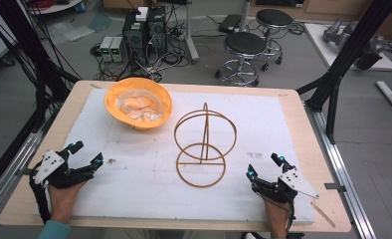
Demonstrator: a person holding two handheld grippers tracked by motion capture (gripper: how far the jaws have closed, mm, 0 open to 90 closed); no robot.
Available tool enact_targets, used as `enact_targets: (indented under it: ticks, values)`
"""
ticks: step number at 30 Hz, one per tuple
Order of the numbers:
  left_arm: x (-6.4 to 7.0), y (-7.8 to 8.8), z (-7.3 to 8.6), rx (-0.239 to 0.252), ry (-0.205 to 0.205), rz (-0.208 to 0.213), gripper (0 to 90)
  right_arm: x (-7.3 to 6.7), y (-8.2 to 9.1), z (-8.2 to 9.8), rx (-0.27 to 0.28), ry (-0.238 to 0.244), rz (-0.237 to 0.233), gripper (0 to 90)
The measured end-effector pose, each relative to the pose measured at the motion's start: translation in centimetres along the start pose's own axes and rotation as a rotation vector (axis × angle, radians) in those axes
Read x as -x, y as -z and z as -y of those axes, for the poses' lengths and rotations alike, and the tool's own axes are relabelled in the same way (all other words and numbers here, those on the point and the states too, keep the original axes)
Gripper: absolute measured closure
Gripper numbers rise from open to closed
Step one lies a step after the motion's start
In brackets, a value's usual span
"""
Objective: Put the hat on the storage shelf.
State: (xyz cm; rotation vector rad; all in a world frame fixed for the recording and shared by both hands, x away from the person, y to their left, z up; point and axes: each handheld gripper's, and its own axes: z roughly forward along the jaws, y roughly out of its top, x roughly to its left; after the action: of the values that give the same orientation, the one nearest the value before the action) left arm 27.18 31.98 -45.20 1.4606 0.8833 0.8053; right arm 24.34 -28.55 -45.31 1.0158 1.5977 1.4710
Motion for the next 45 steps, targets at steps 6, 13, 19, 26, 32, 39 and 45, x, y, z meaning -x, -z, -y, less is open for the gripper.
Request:
enact_targets:
  ticks: [6, 13, 19, 26, 32, 39, 45]
  values:
    - [-0.1, -0.1, -0.1, -0.01, 0.008, 0.007, 14.3, 0.0, 0.0, 0.0, -0.002, 0.002, 0.003, 9.5]
    - [-0.6, -0.6, -0.9, -0.031, 0.012, 0.004, 14.2, -0.1, -0.1, 0.0, -0.007, 0.001, 0.007, 9.5]
    - [-1.6, -1.2, -3.3, -0.047, 0.011, -0.002, 14.1, 0.0, -0.1, 0.0, -0.009, 0.011, 0.01, 9.5]
    - [-3.1, -2.3, -6.2, -0.069, 0.003, 0.015, 13.8, -0.1, -0.2, -0.1, -0.014, 0.019, 0.01, 9.4]
    - [-4.3, -4.1, -7.9, -0.108, 0.003, 0.036, 13.6, -0.1, -0.2, -0.1, -0.016, 0.017, 0.011, 9.5]
    - [-5.7, -6.6, -10.0, -0.171, 0.004, 0.057, 13.7, -0.1, -0.2, -0.1, -0.014, 0.018, 0.011, 9.4]
    - [-7.1, -8.4, -10.8, -0.215, 0.011, 0.062, 13.6, -0.2, -0.2, -0.1, -0.018, 0.013, 0.01, 9.5]
